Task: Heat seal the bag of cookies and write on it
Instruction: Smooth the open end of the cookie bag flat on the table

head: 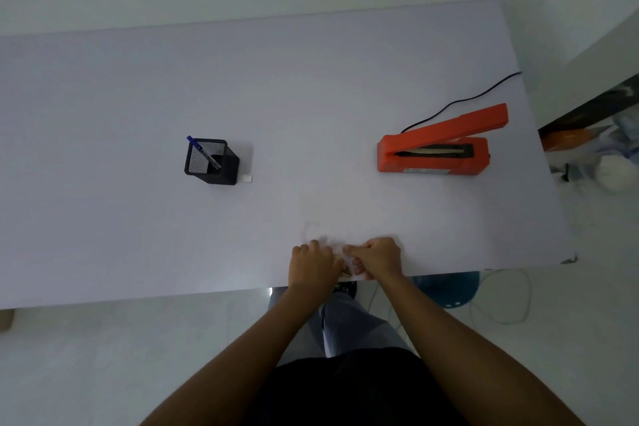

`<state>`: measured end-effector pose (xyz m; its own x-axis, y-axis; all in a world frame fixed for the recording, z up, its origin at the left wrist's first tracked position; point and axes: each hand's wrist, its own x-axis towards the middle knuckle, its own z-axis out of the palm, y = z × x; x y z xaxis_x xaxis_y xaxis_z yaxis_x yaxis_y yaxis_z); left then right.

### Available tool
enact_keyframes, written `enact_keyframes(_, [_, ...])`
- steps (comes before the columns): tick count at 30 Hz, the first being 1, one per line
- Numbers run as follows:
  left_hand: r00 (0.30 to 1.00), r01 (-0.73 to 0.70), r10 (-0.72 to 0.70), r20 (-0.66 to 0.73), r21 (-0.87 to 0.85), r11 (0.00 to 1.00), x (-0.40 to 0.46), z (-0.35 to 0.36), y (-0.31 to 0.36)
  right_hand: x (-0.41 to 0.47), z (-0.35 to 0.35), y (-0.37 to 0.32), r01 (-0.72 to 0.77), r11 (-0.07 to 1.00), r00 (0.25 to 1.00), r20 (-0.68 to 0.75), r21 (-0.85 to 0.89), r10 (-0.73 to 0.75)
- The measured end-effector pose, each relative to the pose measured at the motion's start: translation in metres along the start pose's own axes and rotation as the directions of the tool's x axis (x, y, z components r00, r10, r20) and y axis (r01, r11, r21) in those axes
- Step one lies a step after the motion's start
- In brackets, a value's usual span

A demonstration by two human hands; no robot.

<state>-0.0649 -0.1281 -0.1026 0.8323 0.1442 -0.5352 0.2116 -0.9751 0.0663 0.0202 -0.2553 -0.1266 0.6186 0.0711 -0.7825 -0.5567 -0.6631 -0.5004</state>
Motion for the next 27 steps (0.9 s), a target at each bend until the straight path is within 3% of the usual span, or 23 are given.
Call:
enact_keyframes(3, [0.998,0.056,-0.057,-0.006,-0.072,0.996,-0.007,0.005,0.01,0.001,-0.003,0.003,0.005,0.999,1.0,0.006,0.034,-0.005])
enact_keyframes(8, [0.995,0.092,-0.091,0.033,-0.059,0.994,-0.014,0.013,0.018,-0.001,-0.009,0.002,0.057,0.952,0.998,-0.011,0.3,-0.056])
enact_keyframes(12, [0.992,0.098,-0.092,0.086,-0.07,0.993,-0.018,0.014,0.023,-0.001,-0.004,-0.012,0.096,0.907,0.985,0.091,0.41,-0.145])
enact_keyframes(15, [0.99,0.089,-0.081,0.118,-0.068,0.994,-0.021,0.012,0.024,0.004,0.004,-0.016,0.111,0.902,0.953,0.213,0.416,-0.216])
enact_keyframes(20, [0.983,0.053,-0.048,0.175,-0.021,0.998,-0.024,0.015,0.017,0.014,0.012,-0.019,0.069,0.931,0.909,0.362,0.359,-0.207])
enact_keyframes(27, [0.984,0.027,-0.018,0.179,-0.05,0.998,-0.02,0.012,0.014,0.047,-0.002,-0.043,0.099,0.899,0.918,0.309,0.427,-0.248])
